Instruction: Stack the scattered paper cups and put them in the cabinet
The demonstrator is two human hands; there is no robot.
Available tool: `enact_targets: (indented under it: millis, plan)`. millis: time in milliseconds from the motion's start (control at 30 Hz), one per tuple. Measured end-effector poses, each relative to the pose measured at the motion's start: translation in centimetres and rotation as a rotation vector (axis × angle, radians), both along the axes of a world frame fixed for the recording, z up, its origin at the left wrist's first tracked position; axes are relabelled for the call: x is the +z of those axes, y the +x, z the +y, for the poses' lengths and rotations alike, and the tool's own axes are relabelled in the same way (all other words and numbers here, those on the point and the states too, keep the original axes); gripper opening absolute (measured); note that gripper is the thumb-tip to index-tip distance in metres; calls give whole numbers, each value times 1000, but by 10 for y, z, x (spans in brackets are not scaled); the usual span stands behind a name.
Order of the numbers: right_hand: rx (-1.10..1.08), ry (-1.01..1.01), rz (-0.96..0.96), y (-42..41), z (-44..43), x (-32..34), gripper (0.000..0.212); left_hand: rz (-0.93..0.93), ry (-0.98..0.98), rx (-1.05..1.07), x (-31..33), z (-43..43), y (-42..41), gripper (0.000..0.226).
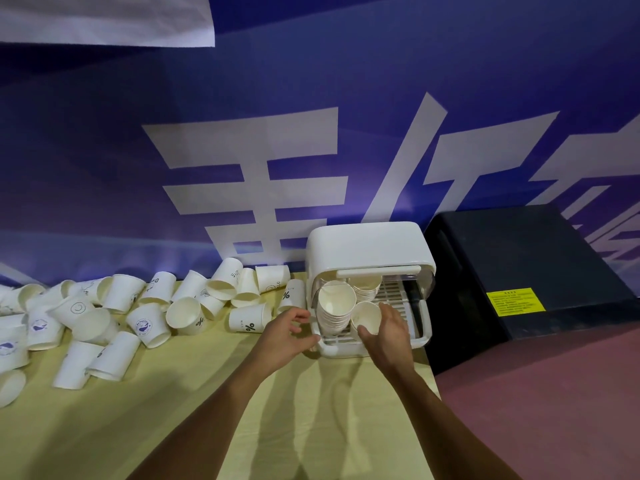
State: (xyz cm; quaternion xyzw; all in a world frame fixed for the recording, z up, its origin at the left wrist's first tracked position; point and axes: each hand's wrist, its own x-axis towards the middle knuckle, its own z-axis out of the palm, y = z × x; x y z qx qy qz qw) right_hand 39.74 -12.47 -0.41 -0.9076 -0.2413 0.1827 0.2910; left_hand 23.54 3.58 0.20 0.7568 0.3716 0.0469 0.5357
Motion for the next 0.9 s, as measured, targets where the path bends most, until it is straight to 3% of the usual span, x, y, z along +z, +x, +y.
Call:
enact_targets:
  millis: [267,600,900]
  plan:
    - [91,242,-130,-61,12,32,18,-56,-53,1,14,11,-32,38]
    - [109,176,5,-175,73,29,29,-5,-33,53,17,66,-147,39]
    - [359,82,139,-226,122,24,43,60,-12,282,12,83,-243,45]
